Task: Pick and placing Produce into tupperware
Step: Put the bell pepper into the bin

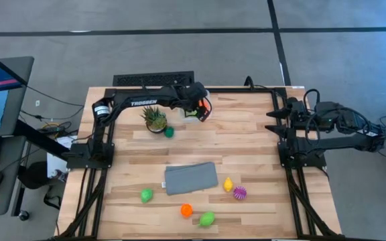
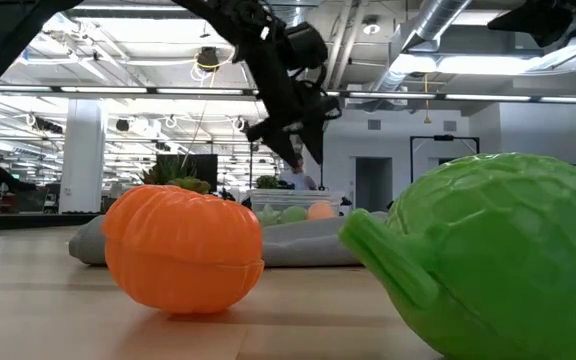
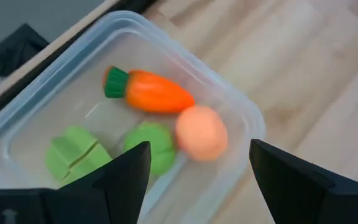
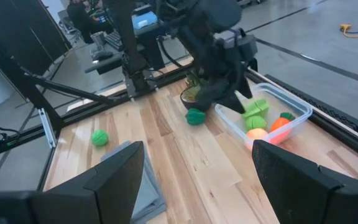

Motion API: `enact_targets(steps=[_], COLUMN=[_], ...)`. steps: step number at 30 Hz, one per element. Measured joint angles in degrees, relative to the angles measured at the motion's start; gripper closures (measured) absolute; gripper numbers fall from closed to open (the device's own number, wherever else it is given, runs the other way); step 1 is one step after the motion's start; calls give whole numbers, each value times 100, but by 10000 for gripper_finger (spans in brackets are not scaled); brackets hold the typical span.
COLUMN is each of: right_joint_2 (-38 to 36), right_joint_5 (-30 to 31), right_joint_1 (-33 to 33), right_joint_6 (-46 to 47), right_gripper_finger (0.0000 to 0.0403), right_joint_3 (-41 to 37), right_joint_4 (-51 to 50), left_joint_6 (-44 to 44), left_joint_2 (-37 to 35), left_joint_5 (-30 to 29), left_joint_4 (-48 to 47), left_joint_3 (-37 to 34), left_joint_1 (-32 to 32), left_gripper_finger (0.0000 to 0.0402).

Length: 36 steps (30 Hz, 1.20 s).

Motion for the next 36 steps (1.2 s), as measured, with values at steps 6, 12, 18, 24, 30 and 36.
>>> enact_targets(steps=[6, 12, 18, 24, 30, 36], right_joint_2=[0, 0, 0, 0, 0, -6], right_joint_5=[0, 0, -1, -2, -2, -22], right_joint_1=[0, 0, 0, 0, -1, 0], right_joint_6=[11, 9, -15, -33, -33, 35], right_gripper_finger=[81, 81, 81, 81, 81, 81], right_joint_3=[0, 0, 0, 0, 0, -165], right_joint_4=[-197, -248, -264, -264, -267, -277], left_joint_6=[867, 1666, 2541, 3039, 3400, 3675], left_joint_2=[0, -2, -2, -2, -31, -39], left_joint_5=[-221, -640, -1201, -1355, -1188, -1434], left_joint_4=[-1082, -2289, -3361, -3984, -4020, -4358], left_joint_3=[370, 572, 649, 649, 649, 649], left_joint_1=[-371, -824, -1378, -1780, -1884, -1901], left_gripper_finger=[138, 138, 138, 138, 138, 138])
